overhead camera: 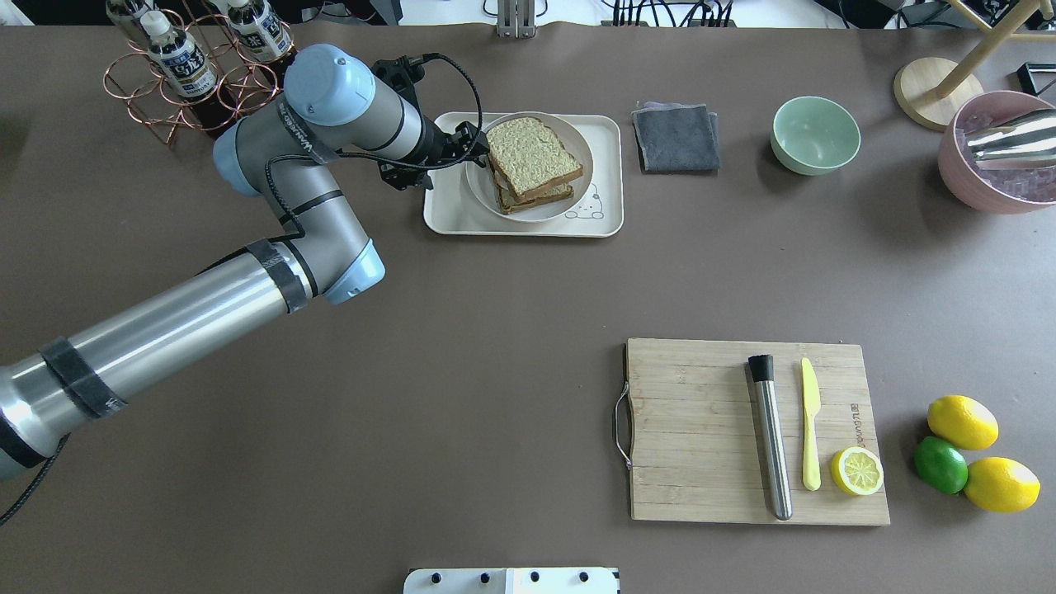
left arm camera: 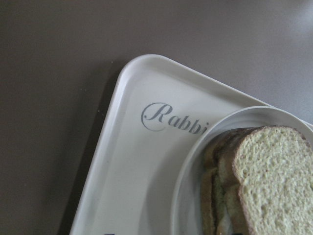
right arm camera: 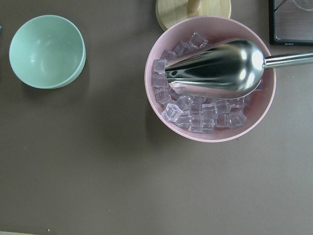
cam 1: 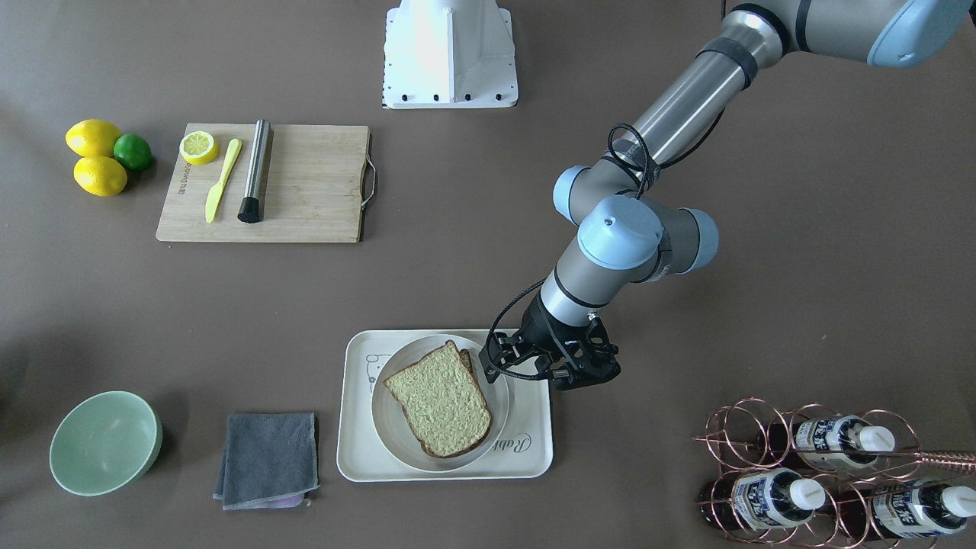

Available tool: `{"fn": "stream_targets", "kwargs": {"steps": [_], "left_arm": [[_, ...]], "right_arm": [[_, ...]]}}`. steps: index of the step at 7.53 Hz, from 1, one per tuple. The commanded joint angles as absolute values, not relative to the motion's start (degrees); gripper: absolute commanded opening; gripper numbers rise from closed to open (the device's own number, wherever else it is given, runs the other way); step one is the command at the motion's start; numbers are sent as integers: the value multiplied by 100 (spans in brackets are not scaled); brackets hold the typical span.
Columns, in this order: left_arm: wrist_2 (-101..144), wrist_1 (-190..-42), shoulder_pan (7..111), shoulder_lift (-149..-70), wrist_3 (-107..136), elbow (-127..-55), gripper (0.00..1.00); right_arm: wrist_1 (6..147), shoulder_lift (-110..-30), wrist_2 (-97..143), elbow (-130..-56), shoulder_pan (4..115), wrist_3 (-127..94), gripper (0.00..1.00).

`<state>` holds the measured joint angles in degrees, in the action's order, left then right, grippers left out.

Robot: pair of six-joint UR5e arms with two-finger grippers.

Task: Make sandwich and place on tray

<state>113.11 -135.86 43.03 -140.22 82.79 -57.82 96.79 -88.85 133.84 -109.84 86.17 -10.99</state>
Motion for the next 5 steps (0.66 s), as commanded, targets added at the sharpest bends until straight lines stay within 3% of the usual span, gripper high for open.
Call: {"fn": "stream_targets", "kwargs": {"steps": [1, 3, 5], "left_arm": [[11347, -13290, 4639, -13248, 7463, -6912, 98], [11355, -11743, 5077, -12877, 7122, -8167, 98], [11312, -10288, 5595, -11924, 5448, -9949, 98]], "right_arm": [[9712, -8903, 13377, -10978, 8718, -1108, 100], [9712, -9052, 13386, -10960, 8955, -1107, 100], [9660, -9463, 13351, -10977, 9096, -1116, 100]]}}
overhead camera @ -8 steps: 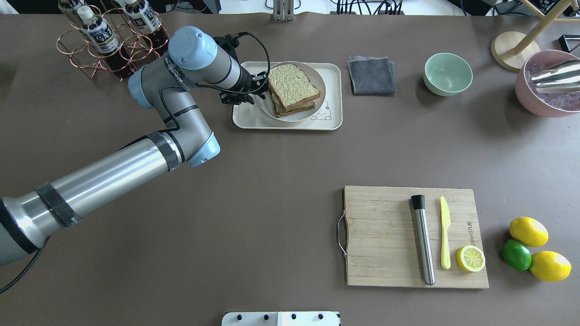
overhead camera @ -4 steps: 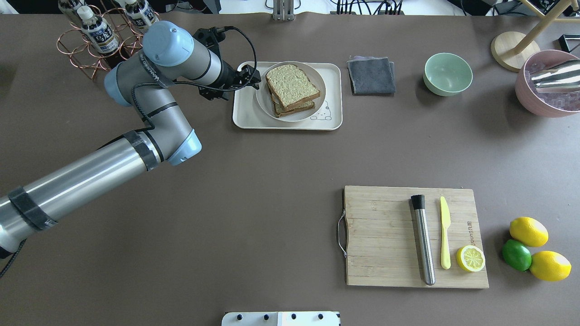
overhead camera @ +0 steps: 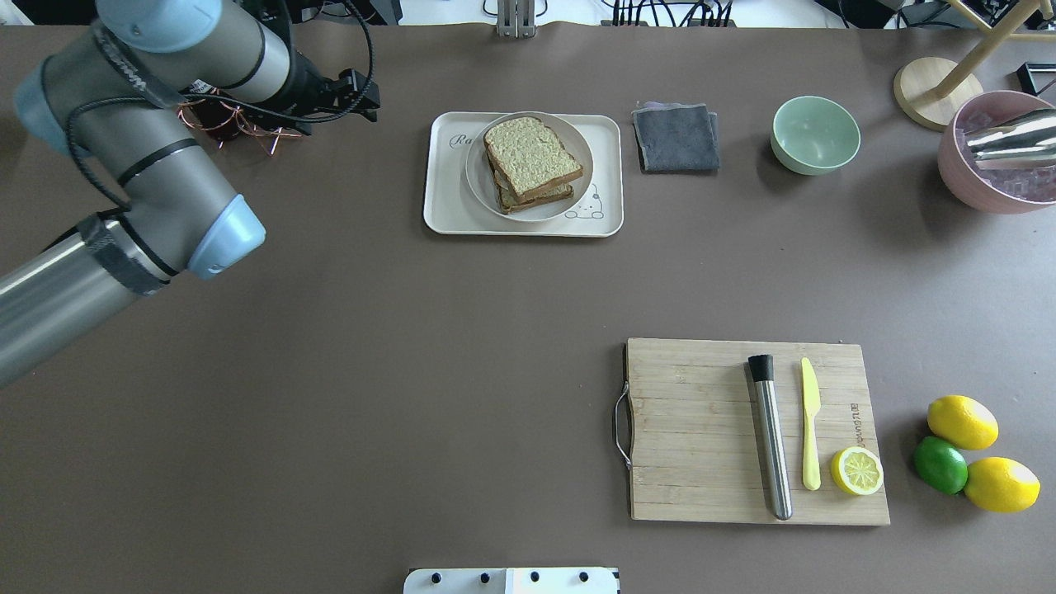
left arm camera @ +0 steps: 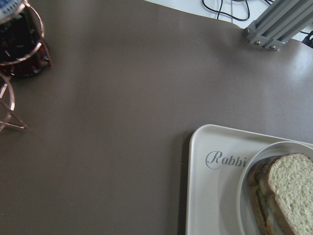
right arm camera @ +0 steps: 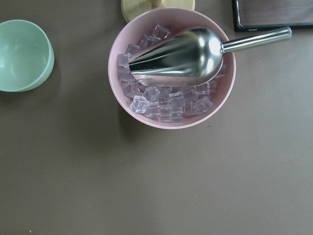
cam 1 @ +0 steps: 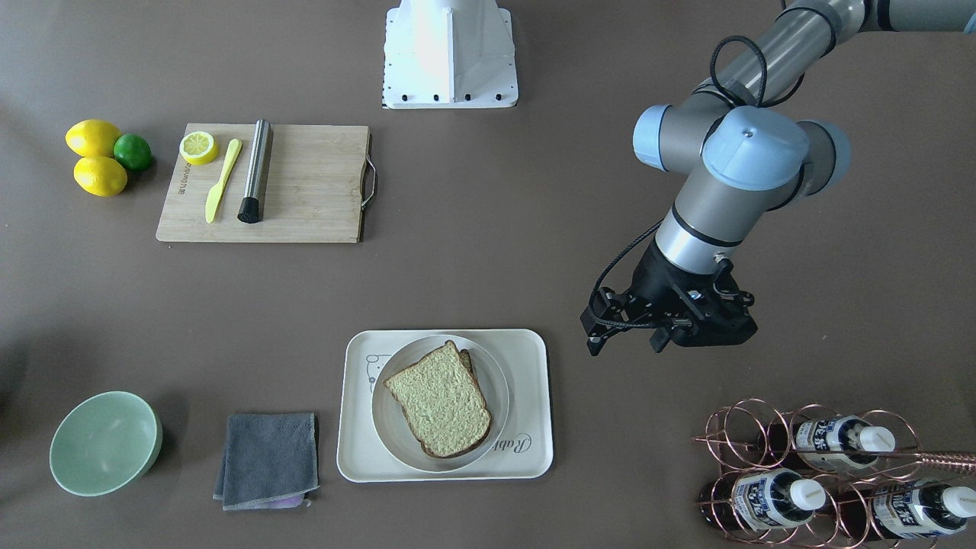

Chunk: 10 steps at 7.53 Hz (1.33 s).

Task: Make sandwich and place on tray

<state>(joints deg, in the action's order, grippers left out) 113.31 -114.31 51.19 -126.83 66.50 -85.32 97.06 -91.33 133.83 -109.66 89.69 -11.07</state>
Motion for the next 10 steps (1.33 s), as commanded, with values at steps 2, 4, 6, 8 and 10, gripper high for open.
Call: {"fn": "stream_targets", "kwargs": {"steps": [2, 4, 6, 8, 10], "left_arm": [[11355, -10240, 6246, -11077, 4845, -10475, 98], [12028, -10701, 6696, -10313, 4834, -10459, 98], [12067, -10881, 6845, -9619, 4843, -10327, 98], [12555, -10863, 7599, -9458, 4677, -9933, 98], [13418, -10811, 8355, -9020, 2717, -9556, 98]], "right_arm": [[9650, -9781, 13324, -10847, 9333, -890, 100], [9651, -9888, 13360, -10330, 9526, -405, 100], [9650, -9905, 13351, -10257, 9641, -160, 100], [9650, -9914, 13386, -9977, 9668, 271, 100], [9598, -9862, 13535, -9801, 9686, 316, 100]]}}
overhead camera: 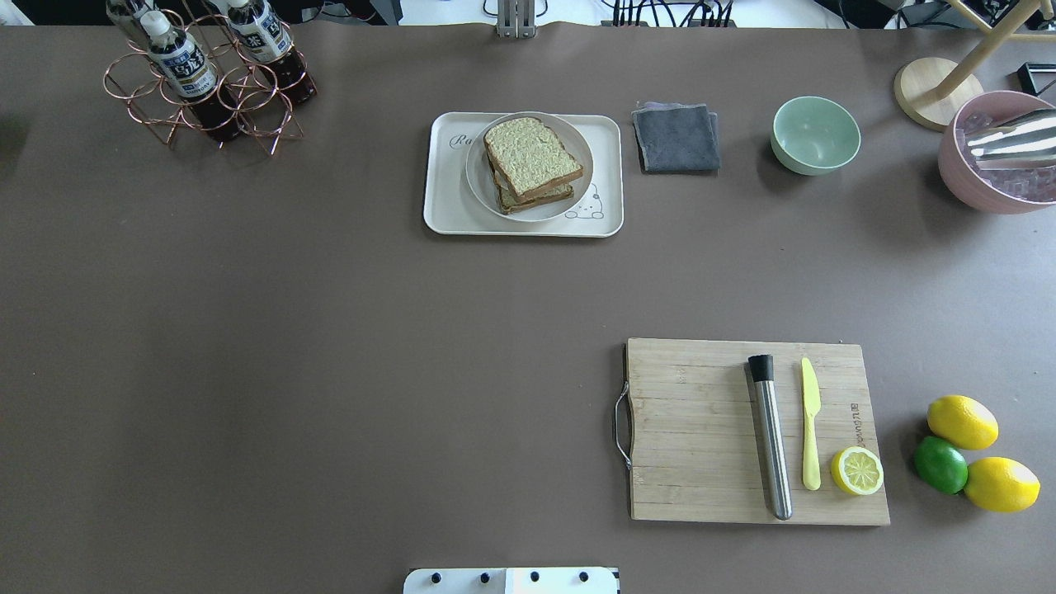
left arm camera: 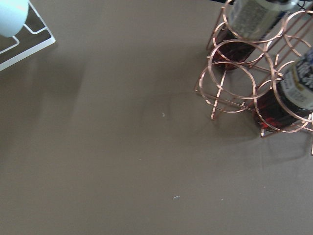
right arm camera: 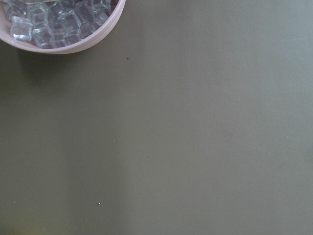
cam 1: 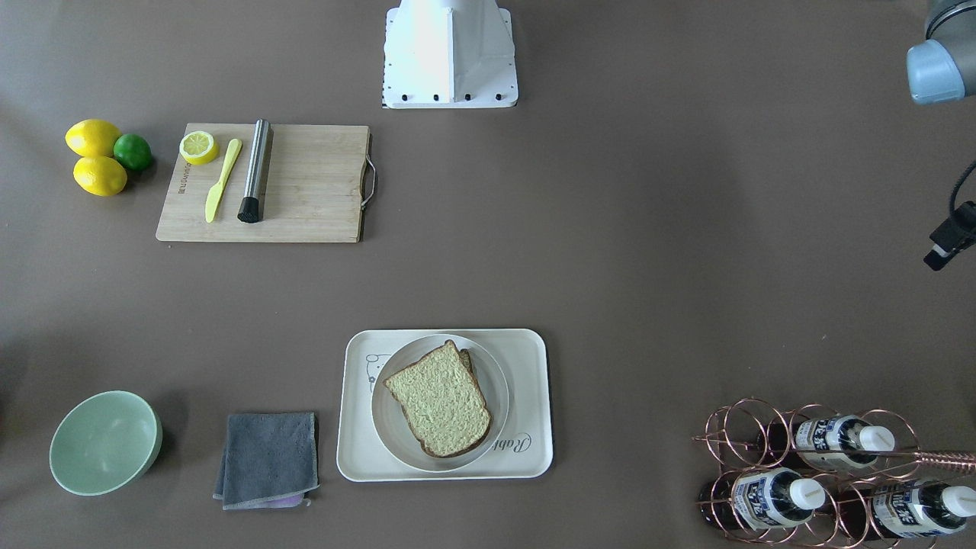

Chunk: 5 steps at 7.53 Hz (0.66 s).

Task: Make sandwich and place on tray

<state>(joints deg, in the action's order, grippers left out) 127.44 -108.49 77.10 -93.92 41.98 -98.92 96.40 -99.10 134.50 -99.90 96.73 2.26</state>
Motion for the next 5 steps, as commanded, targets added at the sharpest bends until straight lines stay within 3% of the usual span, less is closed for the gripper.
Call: {"fn": "stream_targets", "kwargs": {"steps": [1, 5], "left_arm": [[13490, -10854, 8663, -8826, 2263, -9458, 98], [13509, -10523, 8868, -8920, 2259, -9466, 98]], "right_arm": [[9528, -9844, 13535, -9782, 9686, 299, 100], [9510, -9809, 13544, -9826, 9677, 290, 100]]}}
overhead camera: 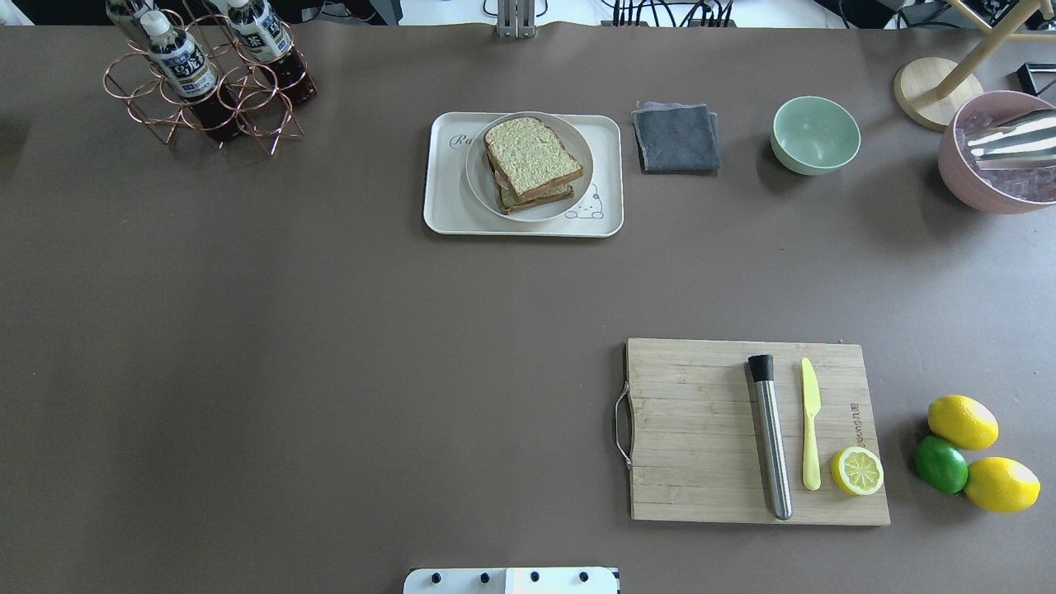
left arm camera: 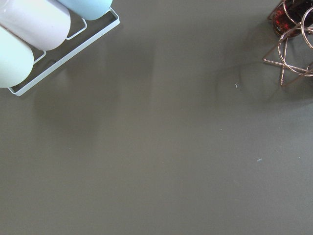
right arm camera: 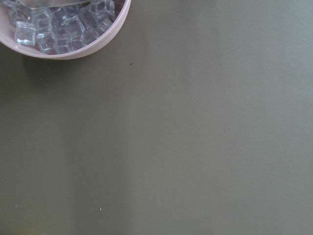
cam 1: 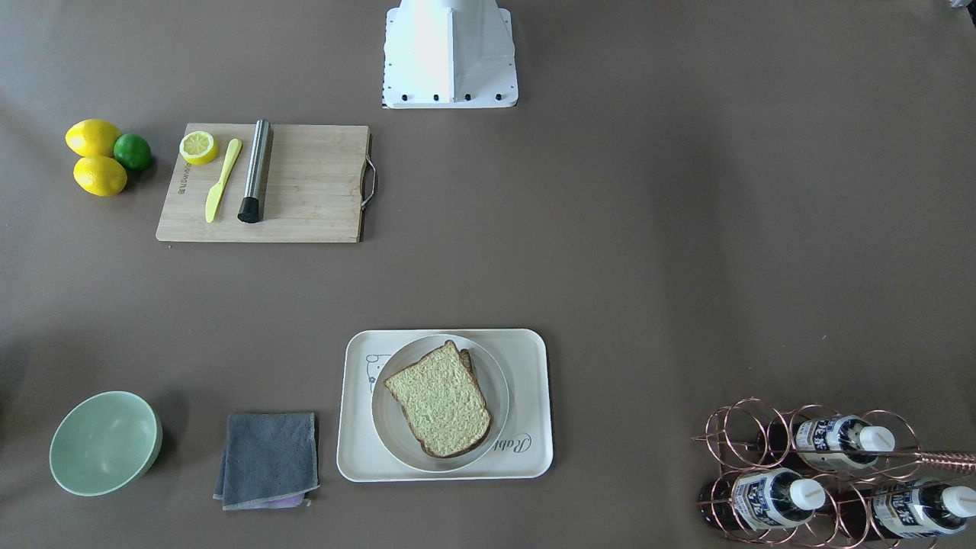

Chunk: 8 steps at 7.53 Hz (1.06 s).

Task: Make sandwich and place on tray

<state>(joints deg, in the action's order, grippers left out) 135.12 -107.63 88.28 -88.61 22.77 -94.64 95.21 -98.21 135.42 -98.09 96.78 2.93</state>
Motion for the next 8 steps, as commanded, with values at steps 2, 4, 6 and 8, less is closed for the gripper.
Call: {"fn": "stream_targets", "kwargs": {"steps": [2, 4, 6, 8], "left_arm": [[13509, -10310, 8886, -8939, 2241, -9483, 98], [13491, -10310, 8877, -8886, 2233, -9448, 98], [13474, -10318, 8955, -8868, 2233, -9448, 98], [13456, -10318, 9070, -8877, 2241, -9413, 98]], "right_arm": [[9518, -9669, 13527, -9835, 9677, 255, 100], [9519, -9528, 13526, -9826, 9677, -8, 100], [9519, -9501, 13509, -9826, 9677, -26, 100], [9510, -9492, 13500, -9826, 9677, -26, 100]]}}
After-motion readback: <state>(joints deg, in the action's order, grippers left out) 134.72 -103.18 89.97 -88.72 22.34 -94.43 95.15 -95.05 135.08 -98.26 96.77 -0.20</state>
